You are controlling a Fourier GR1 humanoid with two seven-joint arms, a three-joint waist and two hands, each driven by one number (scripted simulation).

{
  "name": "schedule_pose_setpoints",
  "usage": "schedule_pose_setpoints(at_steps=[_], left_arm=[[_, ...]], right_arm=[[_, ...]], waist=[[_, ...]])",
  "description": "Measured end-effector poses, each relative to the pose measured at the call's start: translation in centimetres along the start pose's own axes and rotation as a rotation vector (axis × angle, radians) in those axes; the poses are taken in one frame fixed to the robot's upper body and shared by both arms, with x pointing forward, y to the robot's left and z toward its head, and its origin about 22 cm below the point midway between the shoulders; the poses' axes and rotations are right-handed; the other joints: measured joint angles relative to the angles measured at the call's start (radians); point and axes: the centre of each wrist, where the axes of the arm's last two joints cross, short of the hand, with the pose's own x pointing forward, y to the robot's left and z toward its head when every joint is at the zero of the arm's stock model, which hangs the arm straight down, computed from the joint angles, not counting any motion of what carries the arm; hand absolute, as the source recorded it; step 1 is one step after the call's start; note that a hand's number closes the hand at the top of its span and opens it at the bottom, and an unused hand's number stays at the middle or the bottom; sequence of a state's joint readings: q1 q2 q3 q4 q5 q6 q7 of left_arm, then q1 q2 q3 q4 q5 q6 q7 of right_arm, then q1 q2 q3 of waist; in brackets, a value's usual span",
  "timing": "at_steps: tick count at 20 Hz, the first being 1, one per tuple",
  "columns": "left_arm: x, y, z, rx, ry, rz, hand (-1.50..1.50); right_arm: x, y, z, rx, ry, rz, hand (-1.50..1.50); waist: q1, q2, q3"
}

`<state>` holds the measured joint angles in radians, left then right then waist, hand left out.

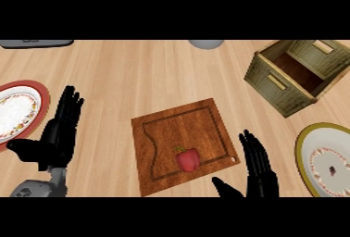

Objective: Pick the bell pepper from the cutting board and place it in the basket

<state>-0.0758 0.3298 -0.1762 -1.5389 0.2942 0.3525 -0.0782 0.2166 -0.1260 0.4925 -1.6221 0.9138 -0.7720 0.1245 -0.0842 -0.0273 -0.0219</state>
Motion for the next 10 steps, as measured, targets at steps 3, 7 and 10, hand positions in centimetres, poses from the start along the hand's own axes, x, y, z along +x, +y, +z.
schedule_pose_setpoints(at_steps=[3, 7, 10], left_arm=[[0.0, 0.2, 0.3, 0.001, -0.004, -0.004, 0.00], [0.0, -0.3, 0.6, -0.011, -0.012, 0.003, 0.00], [0.2, -0.5, 0.8, -0.023, -0.017, 0.008, 0.00]], right_arm=[[-0.6, -0.4, 1.7, 0.069, 0.068, 0.111, -1.50], [0.8, -0.7, 2.9, 0.165, 0.130, 0.205, -1.50], [3.3, -0.8, 3.2, 0.223, 0.172, 0.251, -1.50]], waist=[[0.000, 0.004, -0.002], [0.014, 0.010, -0.001], [0.032, 0.013, 0.002]])
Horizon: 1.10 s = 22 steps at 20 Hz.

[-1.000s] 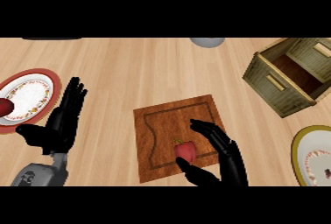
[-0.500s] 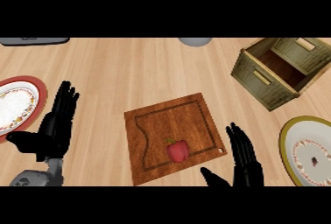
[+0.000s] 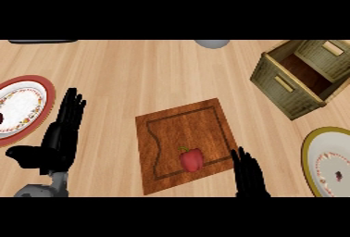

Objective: Pick the bell pepper from the cutting board and place it in the basket

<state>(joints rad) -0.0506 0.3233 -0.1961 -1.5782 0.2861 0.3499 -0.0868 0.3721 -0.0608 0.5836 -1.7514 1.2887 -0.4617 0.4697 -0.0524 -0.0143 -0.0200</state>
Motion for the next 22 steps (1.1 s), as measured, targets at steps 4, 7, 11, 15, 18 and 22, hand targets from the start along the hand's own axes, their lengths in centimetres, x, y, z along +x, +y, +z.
schedule_pose_setpoints(at_steps=[4, 7, 11, 15, 18, 22], left_arm=[[0.3, -0.3, 0.1, -0.011, -0.010, 0.006, 0.00], [0.7, -0.7, 0.1, -0.023, -0.012, 0.012, 0.00], [0.8, -0.9, 0.3, -0.034, -0.013, 0.020, 0.00], [0.6, -1.4, 0.5, -0.044, -0.011, 0.020, 0.00], [0.4, -2.0, 0.6, -0.050, -0.009, 0.024, 0.00], [0.3, -2.2, 0.9, -0.056, -0.014, 0.023, 0.00]], right_arm=[[3.5, -1.6, 1.0, 0.039, 0.057, 0.073, -1.50], [5.2, -2.7, 1.3, 0.047, 0.112, 0.184, -1.50], [5.3, -3.1, 0.9, 0.036, 0.176, 0.390, -1.50], [5.6, -3.2, 0.6, 0.023, 0.172, 0.475, -1.50], [6.0, -3.3, 0.5, 0.030, 0.154, 0.472, -1.50], [6.5, -3.3, 0.3, 0.043, 0.129, 0.462, -1.50]], waist=[[0.020, 0.003, 0.005], [0.028, 0.005, 0.008], [0.044, 0.009, 0.012], [0.052, 0.012, 0.015], [0.057, 0.014, 0.017], [0.064, 0.015, 0.018]])
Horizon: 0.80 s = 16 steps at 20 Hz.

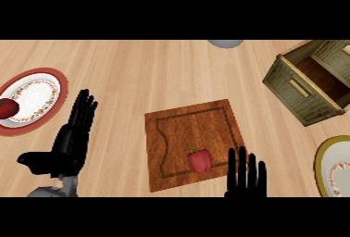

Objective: Pick the bell pepper from the cutting board and place it in the basket

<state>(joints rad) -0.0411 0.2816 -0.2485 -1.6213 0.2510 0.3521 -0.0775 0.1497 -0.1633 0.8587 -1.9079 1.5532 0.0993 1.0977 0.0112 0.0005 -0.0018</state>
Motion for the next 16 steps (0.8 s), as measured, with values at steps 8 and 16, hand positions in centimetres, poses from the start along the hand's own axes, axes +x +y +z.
schedule_pose_setpoints(at_steps=[8, 16], left_arm=[[1.0, 0.4, -0.5, 0.004, -0.006, 0.005, 0.00], [0.7, 0.4, -0.2, 0.002, -0.004, 0.000, 0.00]], right_arm=[[1.5, -0.7, -0.4, -0.001, -0.046, -0.048, -1.50], [3.2, -1.1, -0.8, -0.019, -0.056, -0.083, -1.50]], waist=[[0.001, 0.000, 0.001], [0.001, 0.000, 0.001]])
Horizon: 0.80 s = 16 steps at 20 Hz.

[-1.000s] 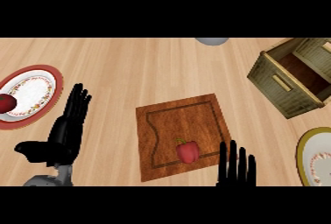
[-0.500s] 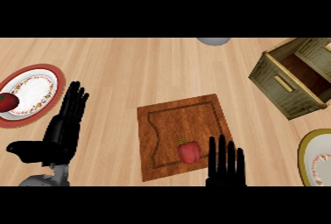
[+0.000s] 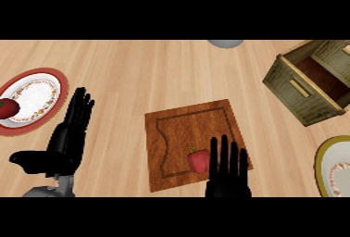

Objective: Pick the bell pepper from the cutting board and place it in the basket

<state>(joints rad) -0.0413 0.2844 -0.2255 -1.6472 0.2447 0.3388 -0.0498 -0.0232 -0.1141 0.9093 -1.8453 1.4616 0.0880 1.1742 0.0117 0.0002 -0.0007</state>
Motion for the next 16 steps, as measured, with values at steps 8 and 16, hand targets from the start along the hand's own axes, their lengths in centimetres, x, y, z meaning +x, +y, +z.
schedule_pose_setpoints(at_steps=[8, 16], left_arm=[[0.0, -0.1, -0.3, 0.006, 0.000, 0.001, 0.00], [0.3, 0.0, -0.2, -0.001, -0.003, 0.001, 0.00]], right_arm=[[2.2, -0.2, -1.0, 0.023, 0.007, -0.052, -1.50], [2.7, 1.5, -2.4, 0.070, 0.035, -0.039, -1.50]], waist=[[-0.003, 0.000, 0.000], [-0.003, 0.000, 0.001]])
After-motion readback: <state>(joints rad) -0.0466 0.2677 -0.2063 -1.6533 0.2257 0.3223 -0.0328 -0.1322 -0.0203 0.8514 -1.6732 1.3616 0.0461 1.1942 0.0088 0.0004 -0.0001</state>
